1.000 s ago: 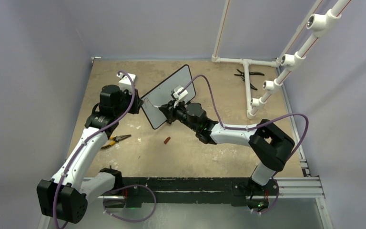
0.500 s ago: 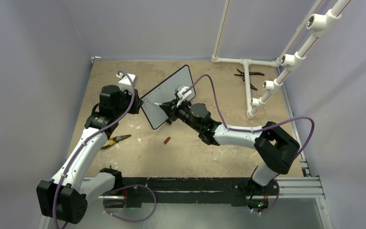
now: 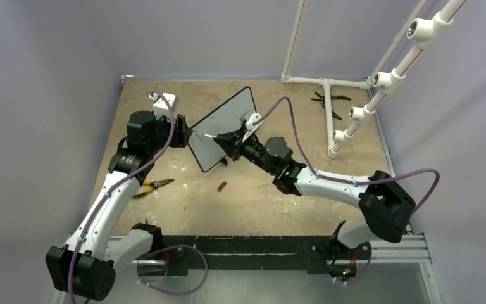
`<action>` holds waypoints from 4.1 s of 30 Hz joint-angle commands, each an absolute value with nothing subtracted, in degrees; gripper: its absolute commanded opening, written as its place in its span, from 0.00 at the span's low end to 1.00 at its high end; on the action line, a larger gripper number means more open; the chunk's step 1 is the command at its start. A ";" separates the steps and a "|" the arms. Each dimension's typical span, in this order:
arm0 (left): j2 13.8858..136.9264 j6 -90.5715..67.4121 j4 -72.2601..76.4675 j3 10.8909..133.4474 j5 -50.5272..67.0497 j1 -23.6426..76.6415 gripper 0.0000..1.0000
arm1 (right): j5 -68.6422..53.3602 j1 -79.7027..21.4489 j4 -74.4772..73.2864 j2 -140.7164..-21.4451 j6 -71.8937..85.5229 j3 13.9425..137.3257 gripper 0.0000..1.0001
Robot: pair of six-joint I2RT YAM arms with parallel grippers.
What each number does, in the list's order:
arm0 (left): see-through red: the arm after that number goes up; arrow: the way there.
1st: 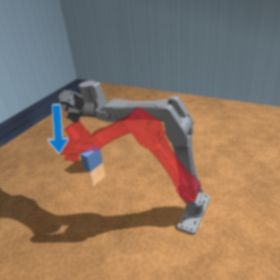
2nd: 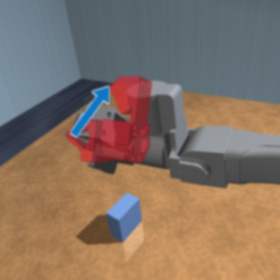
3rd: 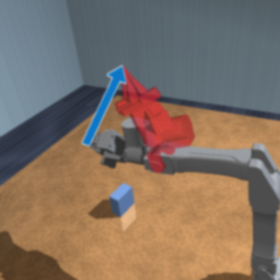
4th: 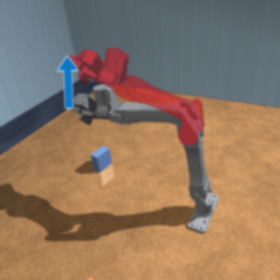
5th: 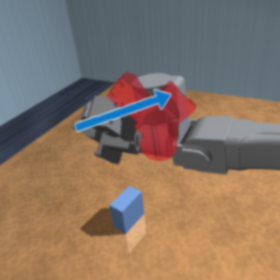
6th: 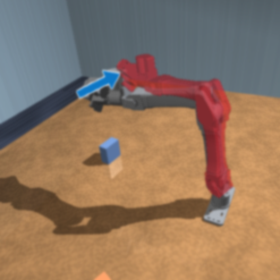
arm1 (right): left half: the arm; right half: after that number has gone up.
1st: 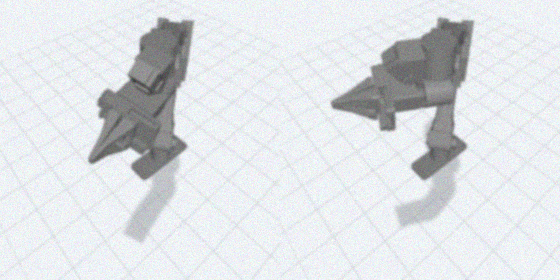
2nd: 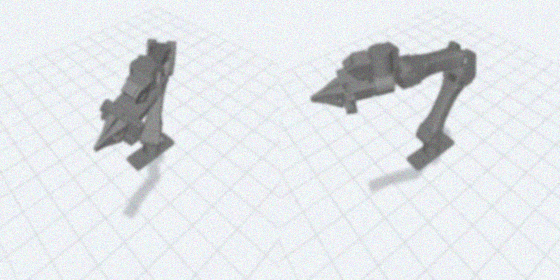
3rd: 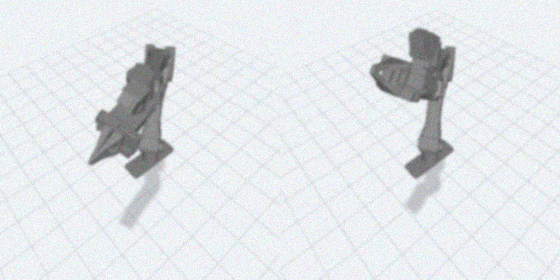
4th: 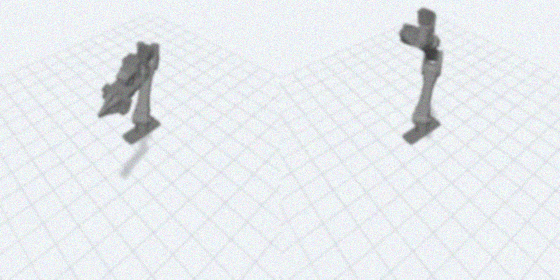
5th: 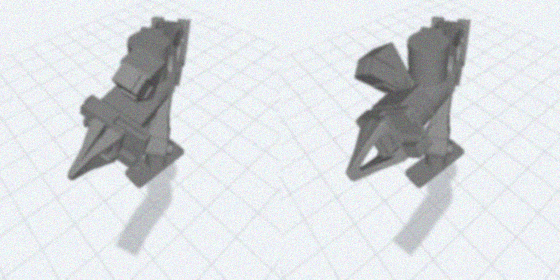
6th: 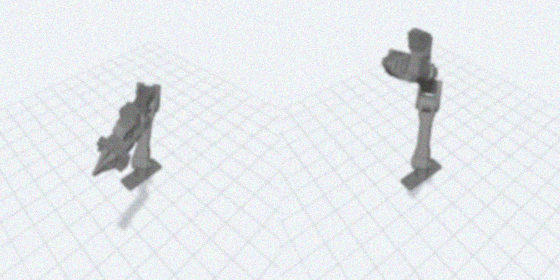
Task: Write a sentence on the whiteboard
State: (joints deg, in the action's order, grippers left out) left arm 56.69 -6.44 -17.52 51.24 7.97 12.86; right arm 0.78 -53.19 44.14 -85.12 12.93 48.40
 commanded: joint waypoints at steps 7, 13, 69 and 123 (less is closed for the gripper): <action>62.27 -6.96 -13.58 60.88 13.78 12.48 0.55 | -5.16 -51.58 45.40 -83.19 11.43 47.15 0.00; 67.87 -6.53 -13.16 63.24 16.51 12.48 0.56 | -5.72 -51.16 46.21 -87.18 10.89 51.13 0.00; 72.59 -5.06 -11.16 60.04 20.16 12.38 0.14 | 1.53 -49.75 45.17 -94.44 12.11 52.95 0.00; 73.21 -5.22 -11.07 59.77 20.24 12.30 0.00 | -1.80 -49.75 50.23 -97.02 12.99 56.69 0.00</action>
State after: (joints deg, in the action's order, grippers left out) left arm 72.86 -5.26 -12.62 60.23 20.43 12.64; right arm -1.28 -49.87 47.83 -96.86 12.67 54.19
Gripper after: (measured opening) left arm 0.114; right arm 0.137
